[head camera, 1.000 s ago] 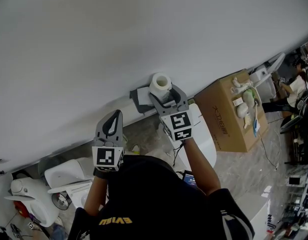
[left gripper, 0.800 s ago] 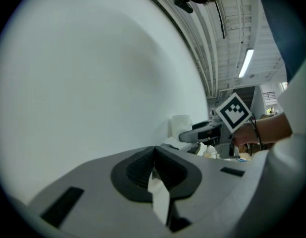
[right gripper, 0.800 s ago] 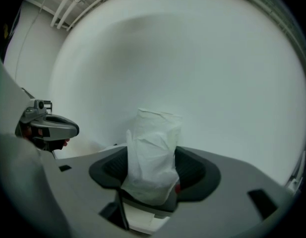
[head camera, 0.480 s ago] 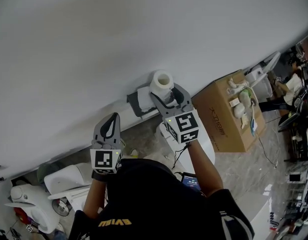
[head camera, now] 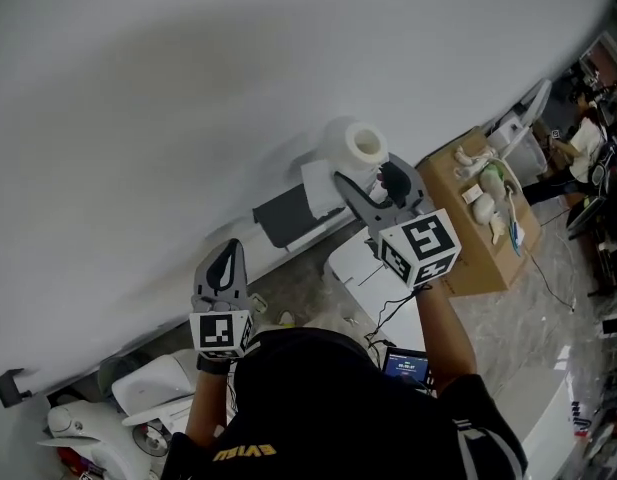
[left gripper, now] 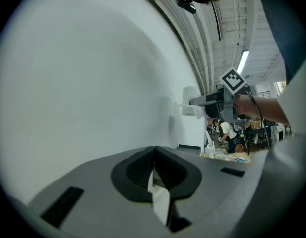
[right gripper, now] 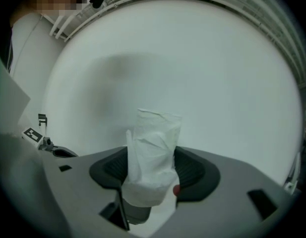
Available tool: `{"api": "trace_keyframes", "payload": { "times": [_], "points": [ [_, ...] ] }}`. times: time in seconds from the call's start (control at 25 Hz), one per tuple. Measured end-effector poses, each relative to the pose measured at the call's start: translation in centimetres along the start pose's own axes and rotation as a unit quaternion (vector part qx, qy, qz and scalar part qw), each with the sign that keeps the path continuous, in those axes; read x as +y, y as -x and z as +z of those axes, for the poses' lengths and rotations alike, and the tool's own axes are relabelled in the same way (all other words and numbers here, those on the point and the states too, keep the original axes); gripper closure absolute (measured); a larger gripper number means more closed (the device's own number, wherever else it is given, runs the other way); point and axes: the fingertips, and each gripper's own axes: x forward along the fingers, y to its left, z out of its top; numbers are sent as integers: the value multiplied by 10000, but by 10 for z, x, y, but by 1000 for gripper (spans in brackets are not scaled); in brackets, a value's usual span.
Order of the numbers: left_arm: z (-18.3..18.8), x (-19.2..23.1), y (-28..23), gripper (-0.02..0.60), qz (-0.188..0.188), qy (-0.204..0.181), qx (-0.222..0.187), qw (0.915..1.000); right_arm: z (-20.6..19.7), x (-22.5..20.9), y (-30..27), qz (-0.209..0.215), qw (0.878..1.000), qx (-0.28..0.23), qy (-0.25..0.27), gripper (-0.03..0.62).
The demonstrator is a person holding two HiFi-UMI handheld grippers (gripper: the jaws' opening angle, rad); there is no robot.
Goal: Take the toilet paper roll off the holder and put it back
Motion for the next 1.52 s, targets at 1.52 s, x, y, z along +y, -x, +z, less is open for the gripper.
{"api": "trace_keyframes", "payload": {
  "times": [1.52],
  "points": [
    [-8, 14, -8, 569, -116, -121, 250, 9995, -80, -116, 122, -2380, 9676, 563, -623, 324]
  ]
}}
